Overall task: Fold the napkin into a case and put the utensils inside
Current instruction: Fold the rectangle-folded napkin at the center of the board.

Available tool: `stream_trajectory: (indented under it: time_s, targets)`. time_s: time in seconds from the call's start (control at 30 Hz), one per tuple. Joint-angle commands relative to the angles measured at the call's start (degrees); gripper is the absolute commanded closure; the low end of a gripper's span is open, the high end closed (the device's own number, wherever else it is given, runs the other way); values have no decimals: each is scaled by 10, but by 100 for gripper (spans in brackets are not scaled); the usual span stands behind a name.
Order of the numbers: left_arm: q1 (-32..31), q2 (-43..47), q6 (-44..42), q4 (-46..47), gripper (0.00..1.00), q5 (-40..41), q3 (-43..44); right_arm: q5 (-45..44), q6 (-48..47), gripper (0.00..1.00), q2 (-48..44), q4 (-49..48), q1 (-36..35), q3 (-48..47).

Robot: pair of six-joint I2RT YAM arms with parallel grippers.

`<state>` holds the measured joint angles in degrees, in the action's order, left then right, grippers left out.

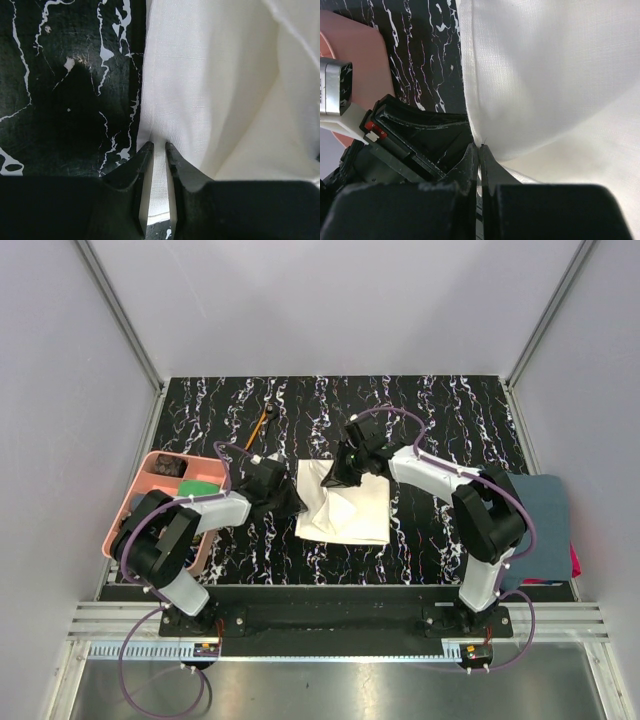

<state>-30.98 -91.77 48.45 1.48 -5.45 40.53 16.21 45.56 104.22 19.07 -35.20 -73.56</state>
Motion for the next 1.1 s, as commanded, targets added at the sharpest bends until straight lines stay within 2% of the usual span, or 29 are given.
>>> stream_trajectory:
  time_s: [0.0, 1.07]
  targets:
    - [0, -8, -3, -17, 78, 14, -25, 6, 15, 100, 9, -29, -9, -33]
    - [0, -3, 1, -17, 79, 16, -34, 26, 23, 100, 89, -52, -30, -89]
